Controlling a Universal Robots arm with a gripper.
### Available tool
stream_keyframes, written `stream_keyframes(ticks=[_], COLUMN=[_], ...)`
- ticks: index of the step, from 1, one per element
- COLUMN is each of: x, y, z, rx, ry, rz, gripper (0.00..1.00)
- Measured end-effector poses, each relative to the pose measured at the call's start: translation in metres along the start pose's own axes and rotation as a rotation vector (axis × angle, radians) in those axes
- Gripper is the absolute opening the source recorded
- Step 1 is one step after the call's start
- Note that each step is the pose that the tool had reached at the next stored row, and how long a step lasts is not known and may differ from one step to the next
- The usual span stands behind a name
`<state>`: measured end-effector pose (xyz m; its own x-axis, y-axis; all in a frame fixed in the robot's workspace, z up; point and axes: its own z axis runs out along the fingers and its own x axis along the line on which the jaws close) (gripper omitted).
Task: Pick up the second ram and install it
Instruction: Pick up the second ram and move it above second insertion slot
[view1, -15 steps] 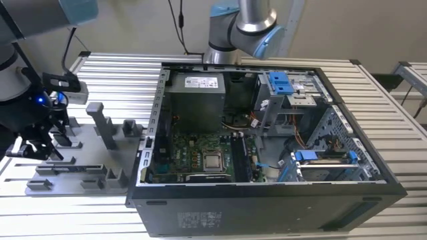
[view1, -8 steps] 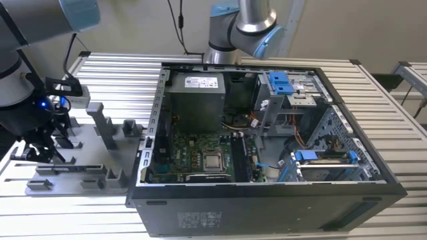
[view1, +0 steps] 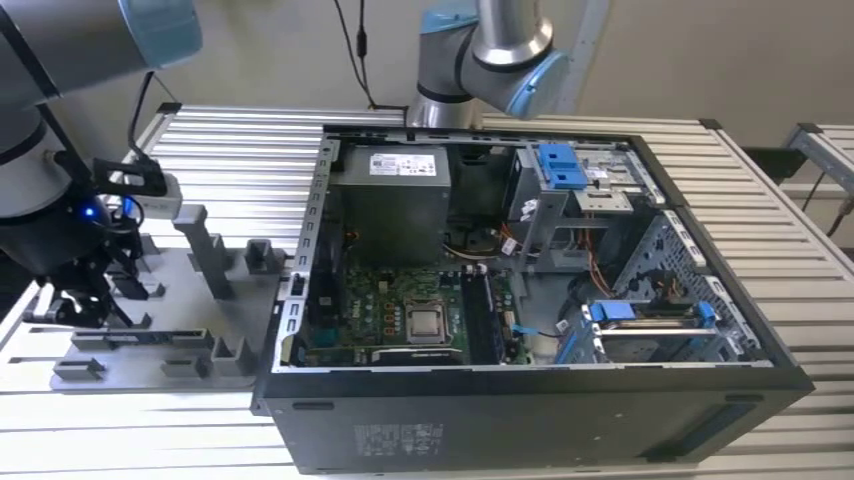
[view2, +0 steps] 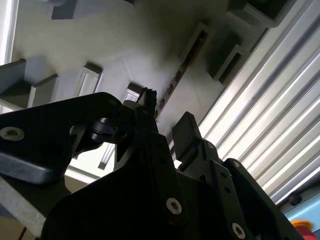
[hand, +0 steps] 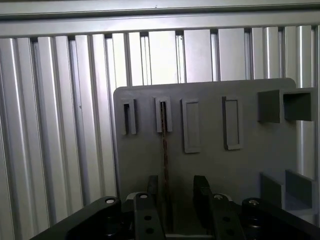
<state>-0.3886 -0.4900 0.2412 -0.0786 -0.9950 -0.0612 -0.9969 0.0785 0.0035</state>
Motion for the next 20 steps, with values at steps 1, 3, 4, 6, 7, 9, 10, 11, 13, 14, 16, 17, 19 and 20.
stream_keyframes(ticks=[1, 3, 4, 6, 7, 9, 10, 11, 13, 14, 16, 17, 19, 20], x=[0.0, 0.0, 0.0001, 0.0002, 0.0003, 0.0004, 0.0004, 0.0004, 0.0005, 0.0005, 0.0006, 0.0007, 0.0008, 0.0009], y=[0.0, 0.0, 0.0, 0.0, 0.0, 0.0, 0.0, 0.0, 0.0, 0.0, 0.0, 0.0, 0.0, 0.0], z=[0.0004, 0.0016, 0.0022, 0.004, 0.005, 0.0064, 0.0068, 0.0073, 0.0082, 0.0087, 0.0103, 0.0113, 0.0136, 0.0147], rx=[0.0003, 0.0004, 0.0002, 0.0002, 0.0002, 0.0002, 0.0002, 0.0001, 0.0002, 0.0003, 0.0003, 0.0002, 0.0003, 0.0001], ry=[-0.0003, -0.0003, 0.0002, 0.0003, 0.0003, 0.0003, 0.0004, 0.0004, 0.0003, 0.0003, 0.0002, 0.0003, 0.0003, 0.0004], rz=[0.0, 0.0, 0.0, 0.0, 0.0, 0.0, 0.0, 0.0, 0.0, 0.0, 0.0, 0.0, 0.0, 0.0], gripper=[0.42, 0.42, 0.42, 0.42, 0.42, 0.42, 0.42, 0.42, 0.42, 0.42, 0.42, 0.42, 0.42, 0.42])
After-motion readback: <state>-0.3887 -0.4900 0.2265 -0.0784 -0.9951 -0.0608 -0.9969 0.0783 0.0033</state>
